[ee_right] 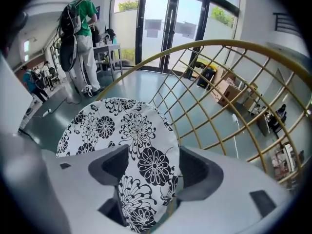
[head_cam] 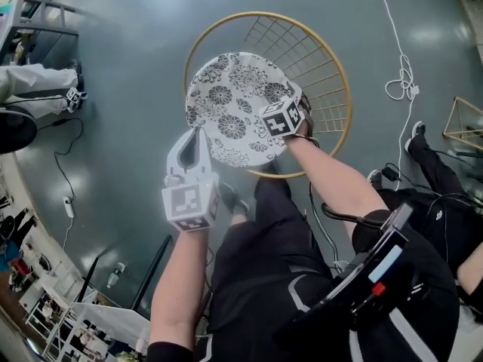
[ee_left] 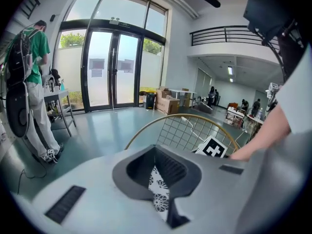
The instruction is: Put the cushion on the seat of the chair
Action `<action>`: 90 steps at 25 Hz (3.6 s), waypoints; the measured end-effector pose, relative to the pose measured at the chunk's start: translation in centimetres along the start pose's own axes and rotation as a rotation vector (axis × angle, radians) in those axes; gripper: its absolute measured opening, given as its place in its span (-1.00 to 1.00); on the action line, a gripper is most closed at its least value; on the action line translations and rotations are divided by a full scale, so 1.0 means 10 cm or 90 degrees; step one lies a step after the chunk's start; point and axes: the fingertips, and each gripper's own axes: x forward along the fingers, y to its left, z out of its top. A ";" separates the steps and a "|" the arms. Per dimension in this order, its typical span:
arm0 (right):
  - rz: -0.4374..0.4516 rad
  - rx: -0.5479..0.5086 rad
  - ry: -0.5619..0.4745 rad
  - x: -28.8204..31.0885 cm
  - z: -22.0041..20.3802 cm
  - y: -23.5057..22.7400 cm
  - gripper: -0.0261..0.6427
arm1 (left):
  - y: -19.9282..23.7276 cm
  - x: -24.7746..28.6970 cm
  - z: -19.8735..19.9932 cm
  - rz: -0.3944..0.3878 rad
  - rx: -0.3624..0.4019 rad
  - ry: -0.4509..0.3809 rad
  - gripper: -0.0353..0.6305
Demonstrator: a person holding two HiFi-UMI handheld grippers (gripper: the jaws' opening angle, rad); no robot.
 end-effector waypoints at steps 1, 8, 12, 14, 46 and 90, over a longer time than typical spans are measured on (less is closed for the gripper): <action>0.011 0.007 -0.007 -0.02 0.02 0.02 0.00 | -0.01 0.06 0.01 -0.006 0.004 -0.003 -0.87; 0.074 0.041 -0.058 -0.22 0.18 0.20 -0.69 | -0.04 0.41 -0.13 -0.038 0.038 0.010 -0.87; 0.110 0.068 -0.089 -0.34 0.25 0.29 -0.87 | -0.04 0.39 -0.15 -0.048 0.049 0.019 -0.87; 0.126 0.083 -0.108 -0.43 0.30 0.33 -0.89 | -0.11 0.35 -0.10 -0.067 0.054 0.014 -0.87; 0.136 0.151 -0.334 -3.56 1.09 1.71 -0.89 | 0.02 -2.09 0.25 -0.224 0.061 -0.171 -0.87; 0.202 0.056 -0.503 -5.39 1.04 1.36 -0.89 | -0.57 -3.22 0.97 -0.081 0.017 -0.304 -0.87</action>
